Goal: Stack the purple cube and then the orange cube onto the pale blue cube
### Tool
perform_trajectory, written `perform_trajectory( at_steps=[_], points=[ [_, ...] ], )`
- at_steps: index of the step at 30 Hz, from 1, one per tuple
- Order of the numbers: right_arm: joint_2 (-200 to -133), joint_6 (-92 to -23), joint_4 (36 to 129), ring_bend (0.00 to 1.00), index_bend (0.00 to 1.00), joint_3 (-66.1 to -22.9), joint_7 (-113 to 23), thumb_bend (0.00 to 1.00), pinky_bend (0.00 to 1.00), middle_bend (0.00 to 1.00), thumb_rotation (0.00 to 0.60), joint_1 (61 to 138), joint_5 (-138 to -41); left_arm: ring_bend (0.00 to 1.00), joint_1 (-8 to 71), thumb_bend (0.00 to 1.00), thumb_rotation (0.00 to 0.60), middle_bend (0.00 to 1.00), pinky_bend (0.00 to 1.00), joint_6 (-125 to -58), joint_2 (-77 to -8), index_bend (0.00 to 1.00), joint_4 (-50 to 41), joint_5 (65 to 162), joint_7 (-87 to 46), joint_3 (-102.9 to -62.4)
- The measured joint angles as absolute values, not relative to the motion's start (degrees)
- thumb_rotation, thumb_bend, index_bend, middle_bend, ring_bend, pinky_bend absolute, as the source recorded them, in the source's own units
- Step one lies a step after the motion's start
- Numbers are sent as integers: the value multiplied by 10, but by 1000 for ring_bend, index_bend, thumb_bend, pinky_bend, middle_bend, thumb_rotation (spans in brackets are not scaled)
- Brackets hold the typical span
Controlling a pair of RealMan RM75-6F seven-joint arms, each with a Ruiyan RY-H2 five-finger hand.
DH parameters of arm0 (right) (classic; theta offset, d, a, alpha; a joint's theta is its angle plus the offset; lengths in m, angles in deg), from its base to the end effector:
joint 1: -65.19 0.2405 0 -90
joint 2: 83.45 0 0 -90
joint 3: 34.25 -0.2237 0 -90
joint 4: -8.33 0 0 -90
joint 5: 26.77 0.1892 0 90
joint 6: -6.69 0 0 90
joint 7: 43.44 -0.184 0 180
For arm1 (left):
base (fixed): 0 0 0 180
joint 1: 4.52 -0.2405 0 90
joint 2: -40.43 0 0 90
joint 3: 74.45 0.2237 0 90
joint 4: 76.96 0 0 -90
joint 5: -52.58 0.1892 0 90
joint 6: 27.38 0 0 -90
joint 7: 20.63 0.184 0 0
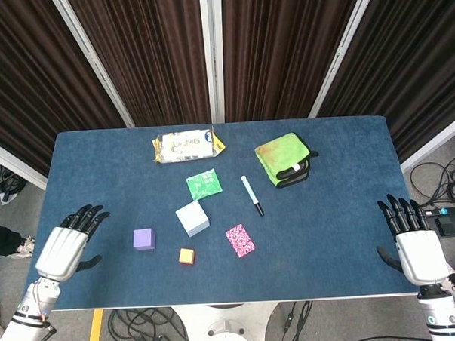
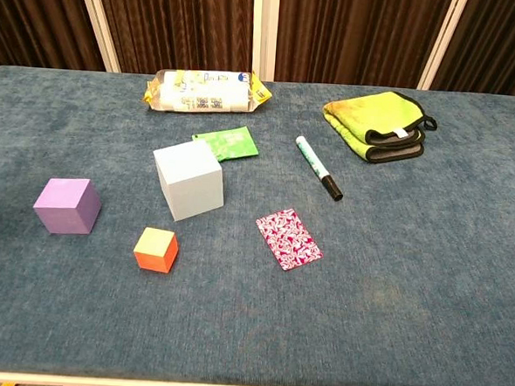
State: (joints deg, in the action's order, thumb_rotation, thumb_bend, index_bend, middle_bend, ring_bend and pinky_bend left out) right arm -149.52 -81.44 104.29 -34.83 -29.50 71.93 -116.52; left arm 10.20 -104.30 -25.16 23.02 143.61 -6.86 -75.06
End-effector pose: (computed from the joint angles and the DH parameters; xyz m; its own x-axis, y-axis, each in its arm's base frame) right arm -0.2411 -0.2156 0.1475 0.5274 0.0395 0.8487 -0.8428 -0.1018 0.5285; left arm -0.2027 0.2410 0.1103 0.5076 0.0787 0.8580 0.8346 -0.2923 -0.4670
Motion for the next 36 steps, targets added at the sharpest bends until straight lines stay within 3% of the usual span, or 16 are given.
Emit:
perform_trajectory(
  at_steps=[11, 18, 27, 36],
  points=[
    [-1483, -817, 1051, 0, 0, -363, -284, 160, 0, 0, 600, 716, -1158, 146, 119, 42, 600, 261, 276, -963, -273, 234, 265, 1375, -47, -739],
    [-1478, -820, 1074, 0, 0, -367, -263, 159, 0, 0, 600, 714, -1166, 146, 134, 46, 600, 264, 278, -934, -338, 240, 268, 1295, -6, -752],
    [-1488, -803, 1074, 0, 0, -368, -260, 160, 0, 0, 600, 716, -1160, 161, 151, 105, 600, 279, 280, -947, -422, 244, 244, 1214, 60, -791],
    [-1490, -804, 1065, 0, 0, -369, -273, 160, 0, 0, 600, 715, -1165, 179, 168, 156, 600, 318, 280, -949, -460, 264, 216, 1150, 83, -812]
  ],
)
